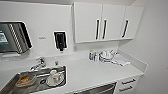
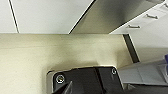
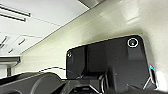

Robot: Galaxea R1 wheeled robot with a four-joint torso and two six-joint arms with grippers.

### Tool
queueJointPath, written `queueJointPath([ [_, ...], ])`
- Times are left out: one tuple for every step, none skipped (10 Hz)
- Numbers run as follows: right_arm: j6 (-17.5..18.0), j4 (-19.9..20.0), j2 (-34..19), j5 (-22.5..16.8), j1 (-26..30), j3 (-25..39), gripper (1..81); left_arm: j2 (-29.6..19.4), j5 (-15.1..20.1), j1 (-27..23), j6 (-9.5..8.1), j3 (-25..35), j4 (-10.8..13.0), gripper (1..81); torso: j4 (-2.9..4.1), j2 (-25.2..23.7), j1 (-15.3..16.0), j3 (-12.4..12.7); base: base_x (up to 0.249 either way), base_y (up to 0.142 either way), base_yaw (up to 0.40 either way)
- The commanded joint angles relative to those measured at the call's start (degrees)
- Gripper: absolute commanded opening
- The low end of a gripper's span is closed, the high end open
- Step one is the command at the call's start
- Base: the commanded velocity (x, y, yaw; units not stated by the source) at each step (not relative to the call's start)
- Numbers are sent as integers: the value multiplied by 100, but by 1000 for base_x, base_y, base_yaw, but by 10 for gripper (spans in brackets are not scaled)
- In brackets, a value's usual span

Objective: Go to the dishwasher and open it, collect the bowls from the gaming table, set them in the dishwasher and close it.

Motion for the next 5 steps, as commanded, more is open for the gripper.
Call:
queueJointPath([
  [25,134,-317,-298,545,217,811,-1417,-477,-416,-24,1363,364,811,0,-557,361,2,0,0,0],
  [60,222,-388,-298,632,269,811,-1847,-477,-530,-33,1837,505,811,0,-759,487,-11,0,0,0],
  [113,370,-448,-298,719,295,811,-2204,-469,-653,-33,2151,557,811,0,-971,618,-11,0,0,0],
  [130,495,-493,-298,808,322,811,-2436,-451,-750,-24,2330,672,811,0,-1187,754,-11,0,0,0],
  [130,609,-511,-298,886,348,811,-2612,-433,-838,-33,2488,927,811,0,-1403,889,-13,0,0,0],
])
